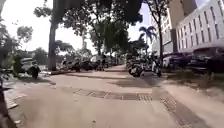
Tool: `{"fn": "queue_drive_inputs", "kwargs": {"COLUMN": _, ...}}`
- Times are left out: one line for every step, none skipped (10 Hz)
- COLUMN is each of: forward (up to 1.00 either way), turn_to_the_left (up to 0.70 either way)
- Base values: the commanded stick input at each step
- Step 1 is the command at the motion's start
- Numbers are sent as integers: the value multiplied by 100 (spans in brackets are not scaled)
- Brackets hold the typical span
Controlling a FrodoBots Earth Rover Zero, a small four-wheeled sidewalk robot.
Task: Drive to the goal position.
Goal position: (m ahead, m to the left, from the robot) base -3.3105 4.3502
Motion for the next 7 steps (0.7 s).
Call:
{"fn": "queue_drive_inputs", "kwargs": {"forward": 70, "turn_to_the_left": 14}}
{"fn": "queue_drive_inputs", "kwargs": {"forward": 70, "turn_to_the_left": 14}}
{"fn": "queue_drive_inputs", "kwargs": {"forward": 70, "turn_to_the_left": 14}}
{"fn": "queue_drive_inputs", "kwargs": {"forward": 70, "turn_to_the_left": 14}}
{"fn": "queue_drive_inputs", "kwargs": {"forward": 70, "turn_to_the_left": 14}}
{"fn": "queue_drive_inputs", "kwargs": {"forward": 70, "turn_to_the_left": 14}}
{"fn": "queue_drive_inputs", "kwargs": {"forward": 70, "turn_to_the_left": 14}}
